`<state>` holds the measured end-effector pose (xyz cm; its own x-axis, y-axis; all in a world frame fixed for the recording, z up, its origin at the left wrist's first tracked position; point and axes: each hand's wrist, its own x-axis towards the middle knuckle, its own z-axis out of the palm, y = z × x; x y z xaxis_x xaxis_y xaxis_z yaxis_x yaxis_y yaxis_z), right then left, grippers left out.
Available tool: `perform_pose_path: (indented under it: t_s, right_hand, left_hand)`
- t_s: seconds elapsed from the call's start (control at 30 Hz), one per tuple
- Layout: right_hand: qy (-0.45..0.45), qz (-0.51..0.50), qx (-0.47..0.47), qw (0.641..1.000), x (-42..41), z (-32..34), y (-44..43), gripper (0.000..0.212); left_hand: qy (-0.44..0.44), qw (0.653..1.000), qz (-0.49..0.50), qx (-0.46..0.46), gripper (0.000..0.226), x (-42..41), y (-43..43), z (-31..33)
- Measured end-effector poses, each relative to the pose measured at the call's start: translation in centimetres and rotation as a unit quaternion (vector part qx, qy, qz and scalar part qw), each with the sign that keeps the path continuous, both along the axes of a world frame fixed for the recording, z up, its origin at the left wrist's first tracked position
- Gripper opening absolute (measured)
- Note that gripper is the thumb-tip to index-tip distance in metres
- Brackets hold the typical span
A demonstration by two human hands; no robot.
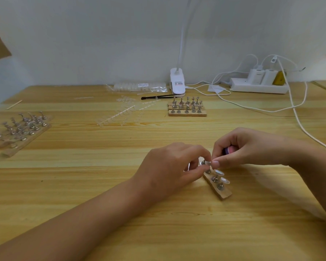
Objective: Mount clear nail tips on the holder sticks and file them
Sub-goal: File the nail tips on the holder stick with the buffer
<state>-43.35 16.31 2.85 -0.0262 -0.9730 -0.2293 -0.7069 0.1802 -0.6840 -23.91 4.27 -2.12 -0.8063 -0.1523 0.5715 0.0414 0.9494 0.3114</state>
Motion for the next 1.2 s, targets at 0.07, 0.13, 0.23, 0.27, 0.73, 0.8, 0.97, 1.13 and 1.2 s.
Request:
perform_pose_path:
  t_s: [0.07, 0.13, 0.23, 0.27, 0.73, 0.8, 0.97, 1.13, 1.2]
  right_hand:
    - [-0.002, 0.003, 0.0, 1.0, 0.03, 0.01, -0.01, 0.045]
    - [-0.005, 0.005, 0.002, 1.0, 0.04, 0.03, 0.0, 0.04]
    - [-0.012, 0.006, 0.005, 1.0, 0.05, 0.14, 0.03, 0.029]
    - [-0.014, 0.005, 0.007, 1.0, 0.02, 0.19, 0.06, 0.027]
    - [-0.044, 0.009, 0.028, 0.999, -0.31, 0.51, 0.27, 0.019]
    - [-0.046, 0.011, 0.027, 0.999, -0.27, 0.53, 0.22, 0.019]
    - [-0.046, 0.015, 0.021, 0.999, -0.28, 0.38, 0.17, 0.022]
    - [-0.053, 0.017, 0.018, 0.998, -0.31, 0.21, 0.09, 0.024]
    - [-0.06, 0.017, 0.02, 0.998, -0.3, 0.2, 0.08, 0.023]
  left_hand:
    - [0.001, 1.0, -0.002, -0.003, 0.01, -0.08, -0.06, 0.0]
    - [0.003, 1.0, -0.002, -0.008, 0.01, -0.14, -0.12, -0.02]
    - [0.008, 1.0, -0.002, -0.01, 0.008, -0.25, -0.1, -0.04]
    - [0.011, 1.0, -0.002, -0.01, 0.007, -0.29, -0.06, -0.04]
    - [0.021, 1.0, -0.005, -0.012, 0.008, -0.36, 0.17, 0.2]
    - [0.022, 1.0, -0.007, -0.014, 0.009, -0.33, 0.16, 0.19]
    - [0.026, 0.999, -0.012, -0.016, 0.01, -0.19, -0.04, 0.16]
    - [0.02, 0.999, -0.013, -0.024, 0.013, -0.25, -0.13, 0.1]
    - [0.019, 0.999, -0.013, -0.022, 0.014, -0.3, -0.13, 0.08]
